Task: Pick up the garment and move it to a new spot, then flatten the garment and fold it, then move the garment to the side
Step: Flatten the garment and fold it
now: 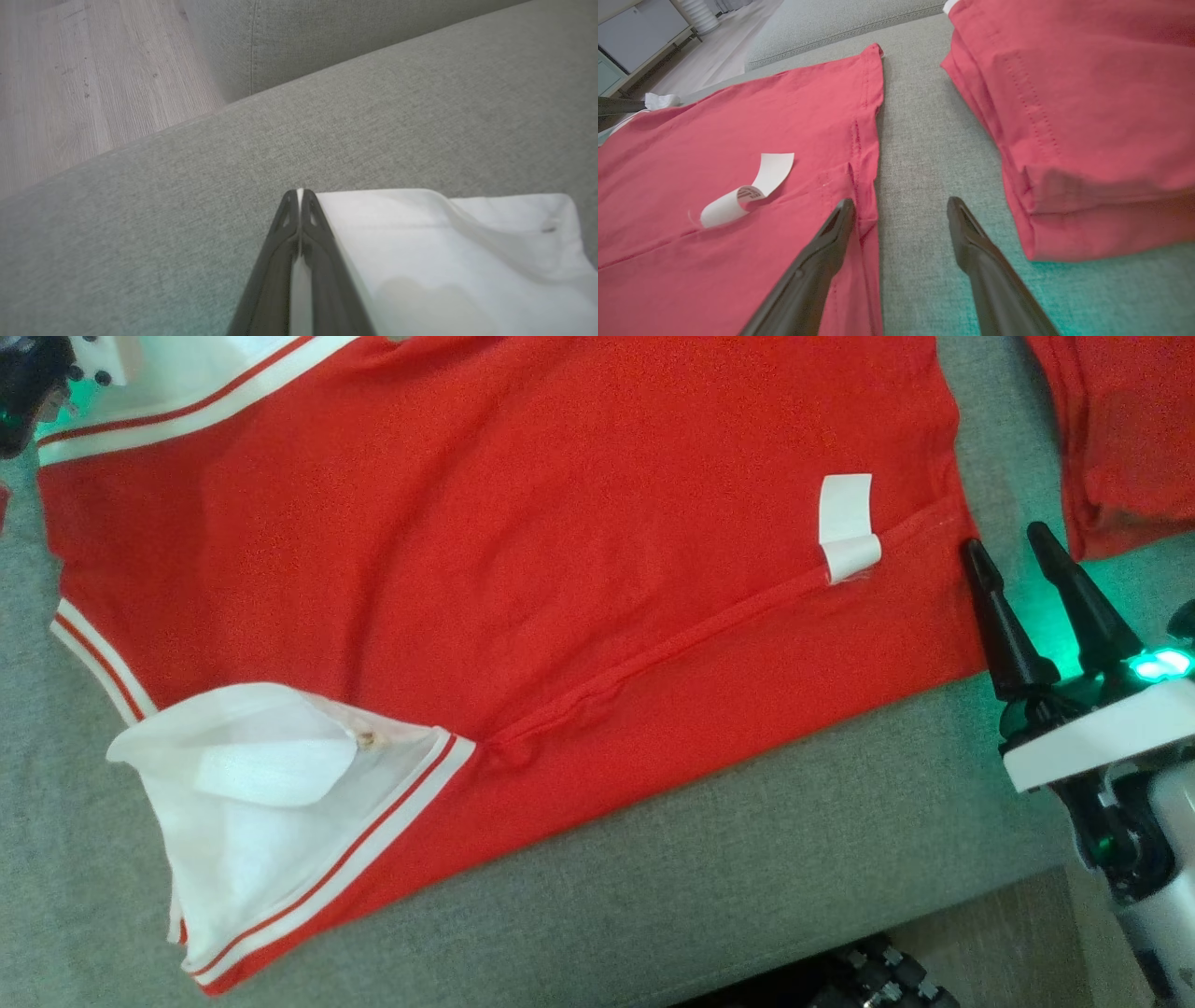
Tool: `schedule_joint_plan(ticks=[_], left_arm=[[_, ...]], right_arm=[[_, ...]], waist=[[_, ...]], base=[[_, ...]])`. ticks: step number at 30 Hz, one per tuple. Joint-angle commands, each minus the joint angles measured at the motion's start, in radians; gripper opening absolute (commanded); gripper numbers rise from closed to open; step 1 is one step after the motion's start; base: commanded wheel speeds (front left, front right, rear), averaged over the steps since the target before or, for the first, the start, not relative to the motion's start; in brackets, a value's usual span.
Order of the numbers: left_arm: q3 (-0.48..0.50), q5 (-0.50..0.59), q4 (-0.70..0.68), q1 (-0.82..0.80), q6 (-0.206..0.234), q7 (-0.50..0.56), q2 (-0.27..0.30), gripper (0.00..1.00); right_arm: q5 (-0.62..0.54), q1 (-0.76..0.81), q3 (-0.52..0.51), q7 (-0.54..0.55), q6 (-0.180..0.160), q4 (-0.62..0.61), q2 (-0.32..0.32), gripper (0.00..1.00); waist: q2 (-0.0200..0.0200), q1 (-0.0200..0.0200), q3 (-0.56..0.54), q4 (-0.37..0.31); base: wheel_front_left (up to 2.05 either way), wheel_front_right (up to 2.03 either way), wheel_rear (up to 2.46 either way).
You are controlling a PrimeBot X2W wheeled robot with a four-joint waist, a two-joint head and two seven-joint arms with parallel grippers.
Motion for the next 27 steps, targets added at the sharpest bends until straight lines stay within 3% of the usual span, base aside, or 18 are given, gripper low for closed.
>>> schedule_joint_plan(ticks=[1,7,13,19,27], left_arm=[[0.02,-0.006,-0.013,-0.028,-0.005,0.015,0.051,0.0],[0.001,-0.001,-0.024,-0.029,-0.033,-0.016,0.061,0.0],[-0.026,0.0,-0.036,-0.03,-0.051,-0.048,0.051,0.0],[-0.06,-0.005,-0.063,-0.044,-0.061,-0.055,0.036,0.0],[-0.096,-0.016,-0.099,-0.059,-0.065,-0.058,0.036,0.0]], right_arm=[[0.006,0.006,0.012,-0.01,-0.001,-0.019,-0.037,1.0],[0.03,-0.036,0.015,0.026,-0.001,-0.028,-0.057,1.0],[0.081,-0.193,0.049,0.224,-0.001,-0.013,-0.084,1.0],[0.088,-0.416,0.085,0.373,-0.001,0.143,-0.046,1.0],[0.002,-0.627,0.158,0.41,-0.001,0.383,0.018,1.0]], waist=[[0.0,0.0,0.0,-0.002],[0.0,0.0,-0.025,0.001],[0.0,0.0,-0.07,0.017],[0.0,0.0,-0.081,0.053],[0.0,0.0,-0.065,0.095]], base=[[0.0,0.0,0.0],[0.0,0.0,0.0],[0.0,0.0,0.0],[0.0,0.0,0.0],[0.0,0.0,0.0]])
